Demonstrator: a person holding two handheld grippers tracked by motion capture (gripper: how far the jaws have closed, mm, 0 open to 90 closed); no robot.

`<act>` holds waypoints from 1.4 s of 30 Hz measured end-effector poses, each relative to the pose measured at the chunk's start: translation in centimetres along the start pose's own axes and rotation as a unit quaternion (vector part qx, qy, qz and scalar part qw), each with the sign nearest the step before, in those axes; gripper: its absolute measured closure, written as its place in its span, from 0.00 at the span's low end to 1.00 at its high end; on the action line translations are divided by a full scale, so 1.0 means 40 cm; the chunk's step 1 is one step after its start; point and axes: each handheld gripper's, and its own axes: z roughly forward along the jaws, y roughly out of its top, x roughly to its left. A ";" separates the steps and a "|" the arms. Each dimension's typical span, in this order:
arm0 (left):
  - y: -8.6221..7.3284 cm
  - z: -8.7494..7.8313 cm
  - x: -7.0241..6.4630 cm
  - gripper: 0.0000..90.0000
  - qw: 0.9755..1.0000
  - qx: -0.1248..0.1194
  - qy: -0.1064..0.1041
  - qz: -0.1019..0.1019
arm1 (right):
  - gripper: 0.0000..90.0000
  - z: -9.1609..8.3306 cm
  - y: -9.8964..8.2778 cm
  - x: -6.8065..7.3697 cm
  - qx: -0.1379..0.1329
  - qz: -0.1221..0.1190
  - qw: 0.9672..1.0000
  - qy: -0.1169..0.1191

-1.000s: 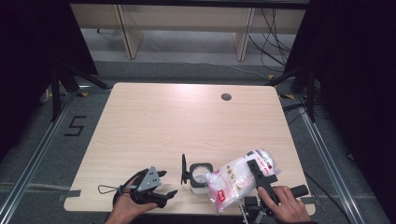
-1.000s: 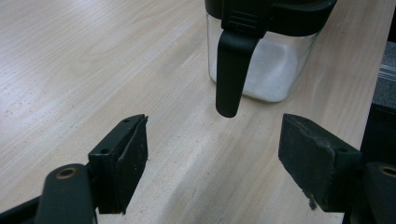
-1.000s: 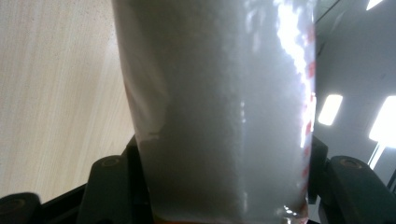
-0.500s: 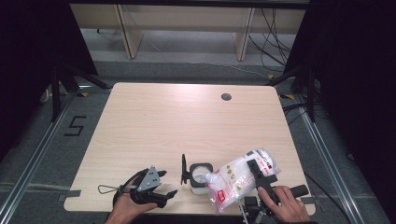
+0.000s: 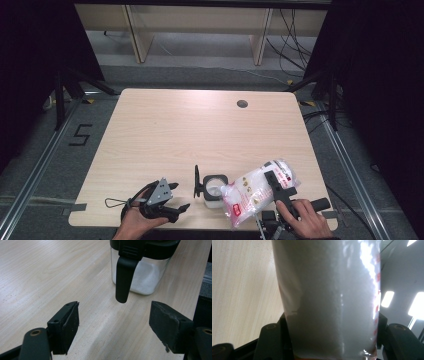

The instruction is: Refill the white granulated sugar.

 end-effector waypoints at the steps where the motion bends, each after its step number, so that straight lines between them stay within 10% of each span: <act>1: 0.000 0.000 0.001 0.26 1.000 0.002 -0.002 -0.001 | 0.47 0.000 0.000 0.000 0.000 0.000 1.000 0.000; 42: 0.001 -0.002 0.004 0.26 1.000 0.010 0.000 0.007 | 0.47 -0.006 0.003 -0.007 0.007 -0.024 1.000 0.004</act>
